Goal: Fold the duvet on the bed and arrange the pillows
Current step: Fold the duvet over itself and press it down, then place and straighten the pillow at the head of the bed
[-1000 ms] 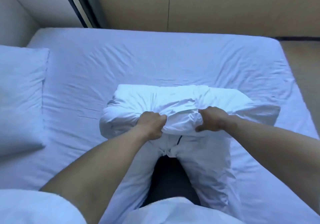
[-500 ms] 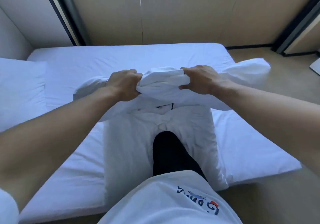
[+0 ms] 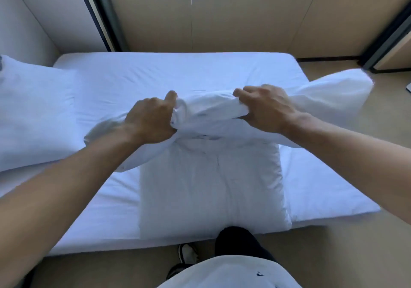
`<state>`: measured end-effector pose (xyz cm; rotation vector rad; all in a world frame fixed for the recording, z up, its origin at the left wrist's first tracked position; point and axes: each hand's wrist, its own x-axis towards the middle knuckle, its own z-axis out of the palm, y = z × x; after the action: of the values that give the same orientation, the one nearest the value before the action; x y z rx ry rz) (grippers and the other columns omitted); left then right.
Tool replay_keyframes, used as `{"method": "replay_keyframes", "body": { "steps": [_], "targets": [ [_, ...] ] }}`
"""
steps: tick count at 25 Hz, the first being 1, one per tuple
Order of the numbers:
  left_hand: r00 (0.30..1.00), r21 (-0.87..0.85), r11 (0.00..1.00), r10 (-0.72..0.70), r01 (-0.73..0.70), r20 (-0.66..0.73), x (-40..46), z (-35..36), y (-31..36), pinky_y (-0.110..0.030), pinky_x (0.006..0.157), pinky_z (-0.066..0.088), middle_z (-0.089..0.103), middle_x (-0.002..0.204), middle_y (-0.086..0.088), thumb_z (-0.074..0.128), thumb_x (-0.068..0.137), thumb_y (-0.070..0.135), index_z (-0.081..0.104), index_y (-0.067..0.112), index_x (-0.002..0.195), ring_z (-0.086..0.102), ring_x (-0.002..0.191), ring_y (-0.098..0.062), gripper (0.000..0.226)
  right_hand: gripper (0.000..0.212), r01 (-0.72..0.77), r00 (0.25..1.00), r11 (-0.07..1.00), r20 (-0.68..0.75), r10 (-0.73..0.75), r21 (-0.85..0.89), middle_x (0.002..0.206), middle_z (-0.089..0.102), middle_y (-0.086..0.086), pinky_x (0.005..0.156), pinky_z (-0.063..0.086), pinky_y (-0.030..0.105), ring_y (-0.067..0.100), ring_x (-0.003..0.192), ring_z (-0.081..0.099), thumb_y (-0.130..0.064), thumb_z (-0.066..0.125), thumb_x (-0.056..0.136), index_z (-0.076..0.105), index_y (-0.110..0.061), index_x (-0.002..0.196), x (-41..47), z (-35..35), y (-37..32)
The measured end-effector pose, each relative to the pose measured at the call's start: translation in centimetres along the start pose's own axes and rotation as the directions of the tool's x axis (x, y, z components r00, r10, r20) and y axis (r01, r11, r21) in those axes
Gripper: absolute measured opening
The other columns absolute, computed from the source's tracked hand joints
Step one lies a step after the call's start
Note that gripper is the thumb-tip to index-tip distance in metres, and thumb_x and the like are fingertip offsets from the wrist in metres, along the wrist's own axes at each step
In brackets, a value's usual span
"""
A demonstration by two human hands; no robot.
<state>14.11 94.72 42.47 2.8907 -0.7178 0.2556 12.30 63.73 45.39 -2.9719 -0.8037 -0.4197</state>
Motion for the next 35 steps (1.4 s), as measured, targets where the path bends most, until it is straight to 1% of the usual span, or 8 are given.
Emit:
{"method": "replay_keyframes", "body": {
  "steps": [4, 11, 15, 18, 23, 30, 32, 35],
  "targets": [
    [0.934, -0.051, 0.994, 0.111, -0.099, 0.34, -13.6, 10.6, 4.6, -0.03, 0.039, 0.043, 0.057, 0.067, -0.003, 0.086, 0.048, 0.014, 0.046, 0.017, 0.085, 0.061, 0.052, -0.031, 0.055, 0.042, 0.017, 0.904, 0.991, 0.421, -0.073, 0.136, 0.092, 0.061, 0.006, 0.06, 0.049, 0.041, 0.037, 0.078, 0.067, -0.029, 0.064, 0.077, 0.049, -0.021, 0.115, -13.7, 9.3, -5.0],
    [0.426, 0.068, 0.977, -0.151, 0.204, 0.892, -23.2, 21.0, 13.5, -0.037, 0.082, 0.049, 0.064, 0.12, -0.007, 0.05, 0.092, 0.016, 0.058, 0.018, 0.105, 0.062, 0.109, -0.029, 0.016, 0.057, -0.362, 0.292, 0.93, 0.955, 0.041, 0.071, 0.152, 0.039, 0.015, 0.102, 0.046, 0.044, 0.036, 0.132, 0.051, -0.013, 0.054, 0.095, 0.032, -0.011, 0.148, -27.2, 20.6, -7.9],
    [0.687, -0.053, 0.913, -0.266, 0.405, 0.677, -19.5, 18.9, 13.2, -0.037, 0.064, 0.043, 0.055, 0.076, -0.001, 0.047, 0.098, 0.05, 0.045, 0.016, 0.082, 0.053, 0.07, -0.025, 0.038, 0.029, -0.492, 0.427, 0.86, 0.898, 0.103, 0.135, 0.13, 0.059, 0.009, 0.089, 0.048, 0.038, 0.031, 0.115, 0.059, -0.022, 0.049, 0.098, 0.054, -0.016, 0.125, -25.2, 19.8, -6.5],
    [0.795, 0.026, 0.905, -0.387, 0.425, 0.467, -16.4, 18.8, 11.2, -0.038, 0.073, 0.043, 0.059, 0.093, -0.003, 0.048, 0.098, 0.051, 0.053, 0.014, 0.1, 0.057, 0.088, -0.028, 0.038, 0.016, -0.506, 0.565, 0.848, 0.804, 0.189, 0.156, 0.105, 0.064, 0.004, 0.069, 0.046, 0.035, 0.026, 0.093, 0.061, -0.023, 0.047, 0.096, 0.06, -0.016, 0.103, -21.5, 19.6, -5.1],
    [0.507, 0.325, 0.803, -0.575, 0.499, 0.642, -16.0, 20.7, 5.5, -0.061, 0.11, 0.031, 0.016, 0.159, -0.016, 0.048, 0.093, 0.066, 0.017, 0.021, 0.156, 0.017, 0.148, -0.039, 0.083, 0.034, -0.387, 0.72, 0.922, 0.62, 0.311, -0.012, 0.127, 0.052, 0.011, 0.088, 0.048, 0.044, 0.035, 0.117, 0.05, -0.025, 0.056, 0.089, 0.059, -0.014, 0.122, -17.9, 21.5, -2.9],
    [0.125, 0.293, 0.573, -0.578, 0.765, 0.806, -22.4, 24.7, 2.0, -0.053, 0.121, 0.026, -0.005, 0.167, -0.028, 0.048, 0.086, 0.078, -0.014, 0.004, 0.159, 0.007, 0.153, -0.046, 0.122, 0.097, -0.423, 0.327, 0.9, 0.908, 0.261, -0.107, 0.165, -0.032, 0.004, 0.119, 0.02, 0.065, 0.048, 0.152, -0.017, -0.036, 0.061, 0.095, -0.011, -0.034, 0.16, -21.6, 23.9, -4.4],
    [0.069, 0.346, 0.667, -0.512, 0.66, 0.856, -21.8, 24.7, 1.3, -0.049, 0.117, 0.035, 0.004, 0.168, -0.023, 0.048, 0.087, 0.058, 0.008, 0.008, 0.162, 0.024, 0.149, -0.045, 0.099, 0.097, -0.46, 0.29, 0.879, 0.915, 0.28, -0.123, 0.164, -0.035, 0.003, 0.118, 0.023, 0.065, 0.048, 0.152, -0.019, -0.039, 0.06, 0.096, -0.012, -0.035, 0.16, -21.0, 24.0, -4.8],
    [0.177, 0.262, 0.881, -0.353, 0.394, 0.919, -16.2, 23.1, 1.2, -0.044, 0.1, 0.052, 0.056, 0.139, -0.009, 0.046, 0.086, 0.025, 0.061, 0.016, 0.122, 0.06, 0.117, -0.031, 0.039, 0.085, -0.544, 0.245, 0.833, 0.93, 0.272, -0.1, 0.17, -0.018, 0.004, 0.117, 0.033, 0.057, 0.045, 0.154, -0.01, -0.04, 0.057, 0.097, 0.004, -0.03, 0.162, -18.8, 23.0, -4.7]
  ]
}}
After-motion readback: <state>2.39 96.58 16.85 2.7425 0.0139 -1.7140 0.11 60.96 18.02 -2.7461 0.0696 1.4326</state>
